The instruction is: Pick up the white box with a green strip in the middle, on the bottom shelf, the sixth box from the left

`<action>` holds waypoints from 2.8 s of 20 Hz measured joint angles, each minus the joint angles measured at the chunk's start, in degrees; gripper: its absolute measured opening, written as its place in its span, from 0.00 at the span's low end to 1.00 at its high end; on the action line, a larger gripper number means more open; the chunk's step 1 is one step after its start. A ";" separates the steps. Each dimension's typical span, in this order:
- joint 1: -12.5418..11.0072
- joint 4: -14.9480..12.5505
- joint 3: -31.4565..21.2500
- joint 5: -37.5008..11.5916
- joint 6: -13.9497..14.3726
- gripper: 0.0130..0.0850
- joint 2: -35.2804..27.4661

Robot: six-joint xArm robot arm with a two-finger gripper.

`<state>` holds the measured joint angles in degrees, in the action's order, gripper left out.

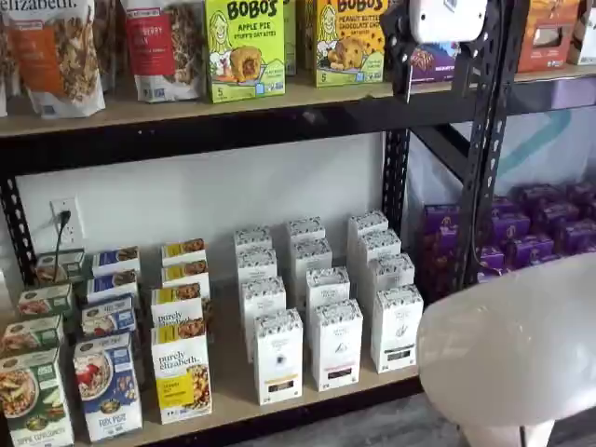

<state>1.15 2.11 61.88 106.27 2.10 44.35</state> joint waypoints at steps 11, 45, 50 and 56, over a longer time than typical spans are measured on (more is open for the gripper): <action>2.70 -4.85 -3.99 -6.29 1.74 1.00 2.38; -4.75 -5.70 -35.56 -51.34 -2.80 1.00 -8.79; -6.68 -8.05 -36.47 -59.17 -2.85 1.00 -17.68; -8.88 -8.12 -37.29 -69.50 -4.34 1.00 -26.12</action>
<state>-7.73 -6.01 24.59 36.77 -2.25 18.23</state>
